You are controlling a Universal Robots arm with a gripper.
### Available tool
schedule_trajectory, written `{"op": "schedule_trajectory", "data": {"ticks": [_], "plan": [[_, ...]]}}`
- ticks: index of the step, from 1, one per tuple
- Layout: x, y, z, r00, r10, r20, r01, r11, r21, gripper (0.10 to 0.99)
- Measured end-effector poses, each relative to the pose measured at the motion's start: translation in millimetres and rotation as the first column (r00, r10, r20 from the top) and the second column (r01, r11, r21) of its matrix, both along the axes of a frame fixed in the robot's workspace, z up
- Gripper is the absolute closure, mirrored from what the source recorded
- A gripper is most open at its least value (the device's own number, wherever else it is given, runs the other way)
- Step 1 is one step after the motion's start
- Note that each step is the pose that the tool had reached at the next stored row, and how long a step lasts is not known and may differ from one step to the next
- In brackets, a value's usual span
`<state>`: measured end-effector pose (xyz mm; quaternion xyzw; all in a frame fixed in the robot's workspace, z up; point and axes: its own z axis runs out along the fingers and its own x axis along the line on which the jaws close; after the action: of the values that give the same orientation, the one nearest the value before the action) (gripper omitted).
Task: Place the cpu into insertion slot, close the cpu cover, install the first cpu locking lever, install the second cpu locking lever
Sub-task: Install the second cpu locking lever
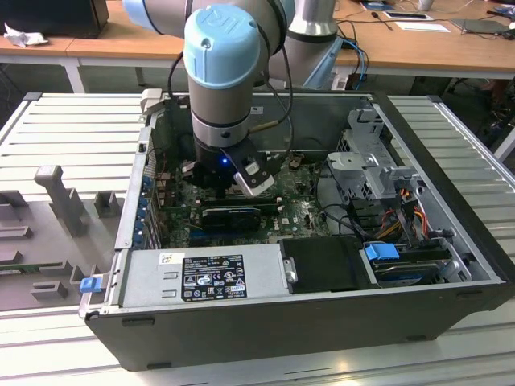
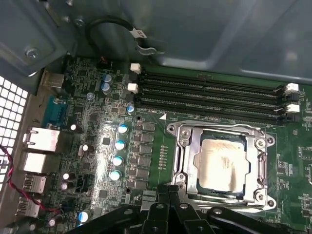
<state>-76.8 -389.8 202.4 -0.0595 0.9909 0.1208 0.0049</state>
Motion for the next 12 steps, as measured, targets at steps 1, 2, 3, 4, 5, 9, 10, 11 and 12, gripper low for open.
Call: {"op": "schedule_trajectory", "data": {"ticks": [1,2,3,4,5,9,10,11,12], "plan": [[0.0,-0.8,-0.7,1.0000,0.000,-0.0002,0.000,1.0000,0.006,0.980],[-0.1,-1.5,-1.2,1.0000,0.000,-0.0002,0.000,0.9999,0.012,0.980],[0.0,-2.1,-1.8,1.0000,0.000,-0.0002,0.000,0.9998,0.018,0.980],[0.0,-3.3,-2.7,1.0000,0.000,0.0000,0.000,0.9996,0.028,0.980],[0.0,-4.3,-3.2,1.0000,0.000,0.0000,0.000,0.9995,0.033,0.980],[-0.1,-8.5,-8.9,1.0000,0.000,0.0001,0.000,0.9981,0.061,0.980],[-0.2,-8.5,-8.8,1.0000,0.000,0.0001,0.000,0.9981,0.062,0.980],[-0.2,-8.5,-7.8,1.0000,0.000,0.0003,0.000,0.9980,0.063,0.980],[-0.4,-8.4,-5.4,1.0000,0.000,0.0004,0.000,0.9980,0.063,0.980]]}}
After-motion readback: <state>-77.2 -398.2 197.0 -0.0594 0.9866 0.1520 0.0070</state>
